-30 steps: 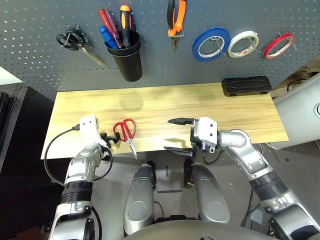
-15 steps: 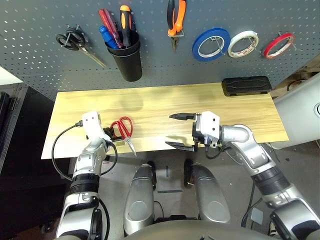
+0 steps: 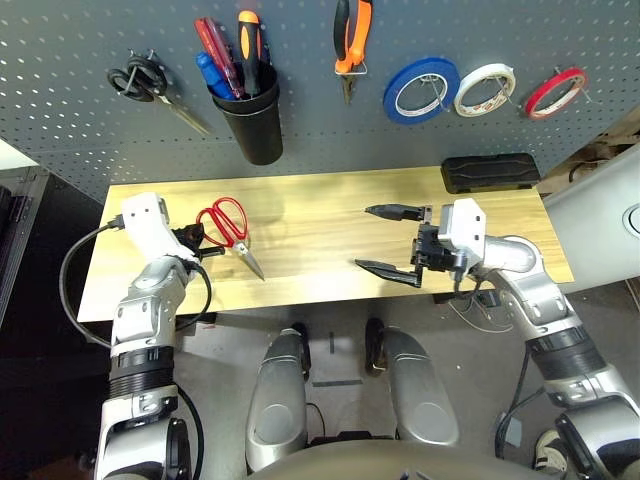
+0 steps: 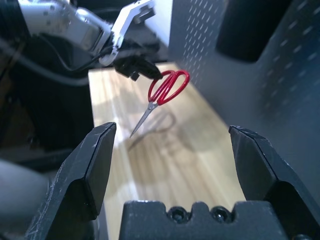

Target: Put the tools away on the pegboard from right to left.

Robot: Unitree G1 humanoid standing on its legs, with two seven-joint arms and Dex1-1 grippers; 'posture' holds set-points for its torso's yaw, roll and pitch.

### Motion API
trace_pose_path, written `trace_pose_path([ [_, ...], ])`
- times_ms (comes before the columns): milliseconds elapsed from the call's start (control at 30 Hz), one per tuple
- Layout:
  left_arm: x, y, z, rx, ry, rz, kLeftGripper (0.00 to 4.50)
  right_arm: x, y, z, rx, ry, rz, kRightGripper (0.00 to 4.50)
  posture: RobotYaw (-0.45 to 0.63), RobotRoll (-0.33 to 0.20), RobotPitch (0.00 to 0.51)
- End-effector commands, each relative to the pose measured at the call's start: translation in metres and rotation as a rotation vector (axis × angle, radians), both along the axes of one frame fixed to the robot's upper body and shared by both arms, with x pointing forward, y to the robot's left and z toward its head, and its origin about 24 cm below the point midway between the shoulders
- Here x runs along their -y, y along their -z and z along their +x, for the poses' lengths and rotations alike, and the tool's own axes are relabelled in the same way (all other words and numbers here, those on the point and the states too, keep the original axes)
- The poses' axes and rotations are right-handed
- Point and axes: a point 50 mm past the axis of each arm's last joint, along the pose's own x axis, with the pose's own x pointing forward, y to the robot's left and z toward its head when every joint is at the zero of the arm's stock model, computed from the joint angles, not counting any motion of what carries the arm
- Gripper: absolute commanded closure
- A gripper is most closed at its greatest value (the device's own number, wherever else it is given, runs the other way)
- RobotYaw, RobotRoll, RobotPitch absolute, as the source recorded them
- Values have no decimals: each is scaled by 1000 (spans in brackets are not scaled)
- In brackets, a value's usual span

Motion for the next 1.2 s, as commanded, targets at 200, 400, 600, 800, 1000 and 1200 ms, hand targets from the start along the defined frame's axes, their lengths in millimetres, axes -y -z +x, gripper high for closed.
trace_pose_path([
  [200,-7,-58,-7,167,205,-34,4475,27,-47,-3,40,-56,124,0,-47,0,138],
  [400,-7,-85,-17,198,356,-50,4475,40,-69,-5,34,-92,128,0,-44,0,118],
  [600,-9,-101,-35,162,457,-58,4475,52,-80,-7,28,-121,109,0,-34,0,102],
  [800,-23,-106,-51,160,422,-41,4475,57,-85,-5,45,-114,103,0,-19,0,85],
  [1000,-55,-111,-54,206,275,24,4475,58,-85,-2,55,-107,100,0,-16,0,83],
  [1200,-68,-117,-41,323,147,43,4475,56,-85,0,57,-112,101,0,-19,0,86],
])
